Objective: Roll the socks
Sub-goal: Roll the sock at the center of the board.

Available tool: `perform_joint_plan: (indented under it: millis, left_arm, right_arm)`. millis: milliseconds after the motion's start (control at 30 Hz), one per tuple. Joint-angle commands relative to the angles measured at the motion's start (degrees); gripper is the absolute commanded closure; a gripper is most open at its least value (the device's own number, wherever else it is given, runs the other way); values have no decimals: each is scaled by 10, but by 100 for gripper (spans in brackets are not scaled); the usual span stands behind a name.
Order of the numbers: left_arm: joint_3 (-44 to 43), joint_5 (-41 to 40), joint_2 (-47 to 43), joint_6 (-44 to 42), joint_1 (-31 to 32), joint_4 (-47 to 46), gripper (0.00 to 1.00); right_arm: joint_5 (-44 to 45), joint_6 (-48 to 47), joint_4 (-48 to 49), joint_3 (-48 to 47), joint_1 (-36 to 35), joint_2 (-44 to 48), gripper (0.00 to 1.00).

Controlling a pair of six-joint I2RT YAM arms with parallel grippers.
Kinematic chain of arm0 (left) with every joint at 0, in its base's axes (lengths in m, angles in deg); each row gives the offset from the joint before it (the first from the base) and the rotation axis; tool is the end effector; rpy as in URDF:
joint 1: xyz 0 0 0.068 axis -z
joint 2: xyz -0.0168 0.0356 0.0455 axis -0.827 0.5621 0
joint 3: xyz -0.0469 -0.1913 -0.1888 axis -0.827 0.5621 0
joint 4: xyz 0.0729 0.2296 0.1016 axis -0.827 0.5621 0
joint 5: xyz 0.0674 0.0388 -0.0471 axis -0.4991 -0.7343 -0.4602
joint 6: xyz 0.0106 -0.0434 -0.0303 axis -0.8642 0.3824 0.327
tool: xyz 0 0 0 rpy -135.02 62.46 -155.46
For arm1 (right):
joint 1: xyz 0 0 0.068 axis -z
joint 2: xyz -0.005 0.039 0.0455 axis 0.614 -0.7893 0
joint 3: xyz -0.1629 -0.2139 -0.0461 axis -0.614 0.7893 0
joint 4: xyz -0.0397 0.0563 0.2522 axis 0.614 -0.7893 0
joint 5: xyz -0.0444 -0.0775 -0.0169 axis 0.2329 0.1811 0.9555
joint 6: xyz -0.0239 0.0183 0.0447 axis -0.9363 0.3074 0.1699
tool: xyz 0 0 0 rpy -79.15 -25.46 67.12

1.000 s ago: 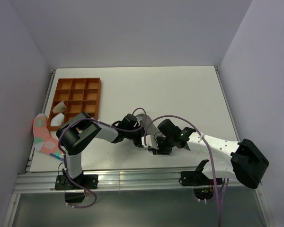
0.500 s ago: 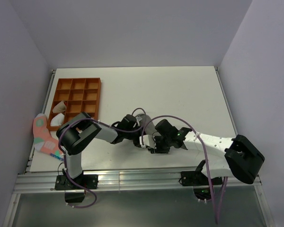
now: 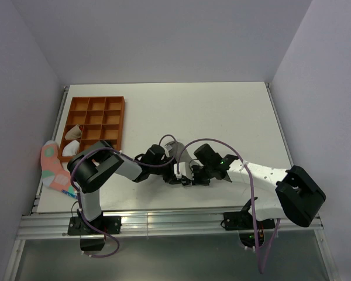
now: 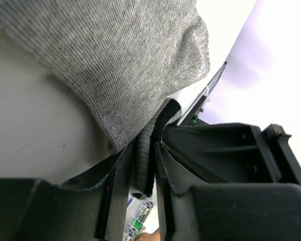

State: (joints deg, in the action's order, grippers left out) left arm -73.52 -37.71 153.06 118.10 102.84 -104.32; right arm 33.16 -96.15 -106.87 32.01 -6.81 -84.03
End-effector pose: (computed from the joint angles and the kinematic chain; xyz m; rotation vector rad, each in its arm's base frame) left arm 0.2071 -0.2492 0.0926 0.3584 -2.6993 1.5145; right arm 0.1513 0.1681 0.1609 -1.9273 1.7133 0.4841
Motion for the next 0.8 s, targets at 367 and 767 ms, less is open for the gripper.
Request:
perform_joint_plan:
  millis: [367,767]
  left_arm:
    - [47,-74,3,8,-6,12,66]
    - [4,-96,3,-17,-4,97,93]
  right_arm:
    - [-166,-96,-236,-97,107,-90,77]
    - [-130,-74,-175,-78,113,-66,69]
